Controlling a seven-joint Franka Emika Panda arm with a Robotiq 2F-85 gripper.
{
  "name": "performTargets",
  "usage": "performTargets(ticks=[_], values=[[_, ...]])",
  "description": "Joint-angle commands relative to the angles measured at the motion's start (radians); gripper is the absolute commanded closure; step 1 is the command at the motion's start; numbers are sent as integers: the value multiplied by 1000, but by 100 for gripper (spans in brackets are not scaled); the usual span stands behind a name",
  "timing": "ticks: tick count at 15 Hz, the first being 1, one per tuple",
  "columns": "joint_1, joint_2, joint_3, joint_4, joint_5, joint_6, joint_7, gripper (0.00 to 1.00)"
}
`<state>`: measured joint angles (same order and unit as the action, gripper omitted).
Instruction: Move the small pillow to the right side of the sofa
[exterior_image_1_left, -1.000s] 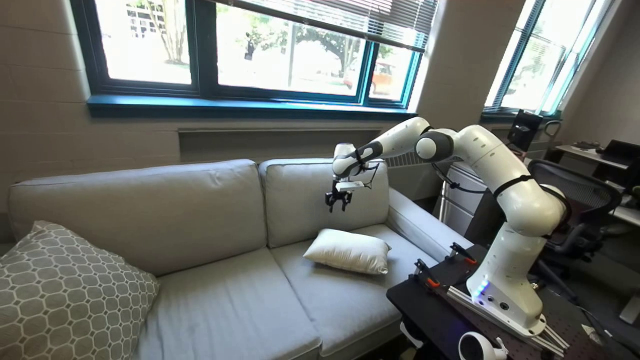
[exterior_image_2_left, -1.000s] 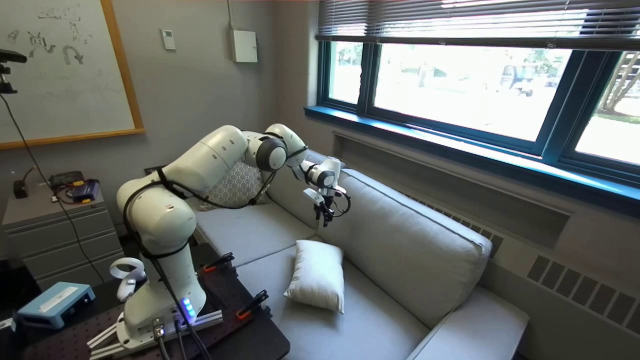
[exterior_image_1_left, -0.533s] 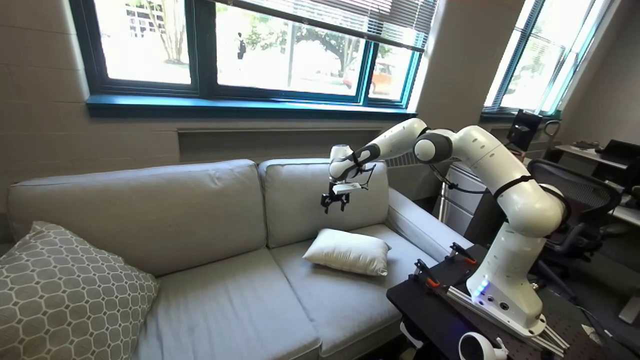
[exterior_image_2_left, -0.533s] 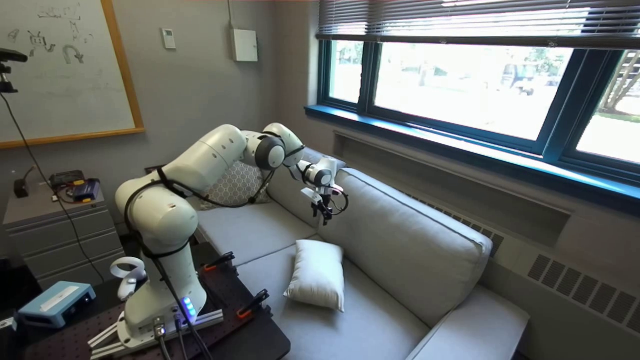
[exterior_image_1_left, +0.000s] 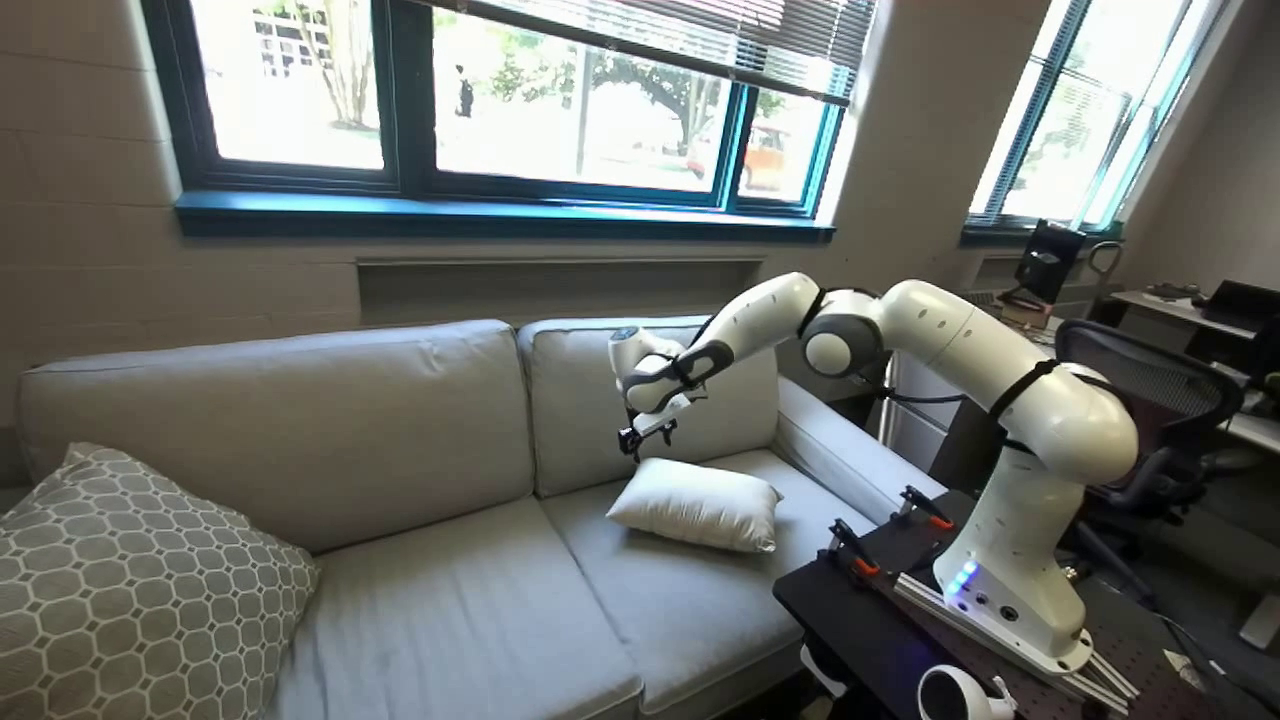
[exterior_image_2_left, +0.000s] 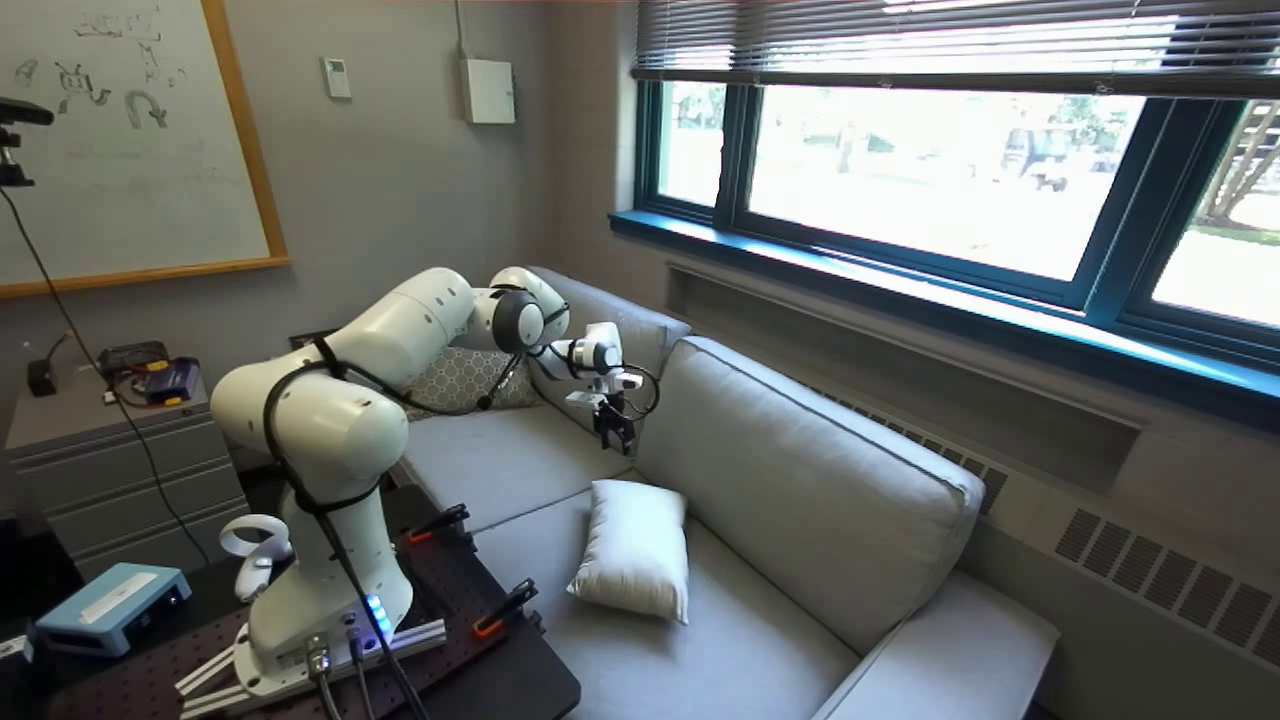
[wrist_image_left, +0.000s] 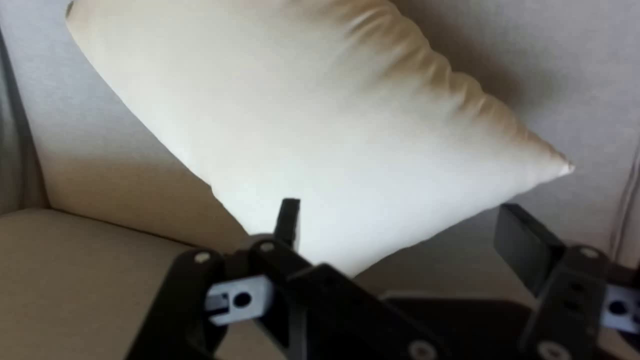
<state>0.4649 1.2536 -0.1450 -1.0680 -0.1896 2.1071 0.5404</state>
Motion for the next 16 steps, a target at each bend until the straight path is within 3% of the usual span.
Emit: performTargets(ticks=[1,5,6,8,14,16], values=[[97,188,-51,241,-64,-164,35,0],[156,336,-82,407,-94,-275,6,0],[165,234,-52,241,-134,-223,27,0],[162,254,-34,262,-142,-210,10,0],[76,239,125,283,-20,-61,-114,0],[71,233,135,274,1,-29,-118,0]])
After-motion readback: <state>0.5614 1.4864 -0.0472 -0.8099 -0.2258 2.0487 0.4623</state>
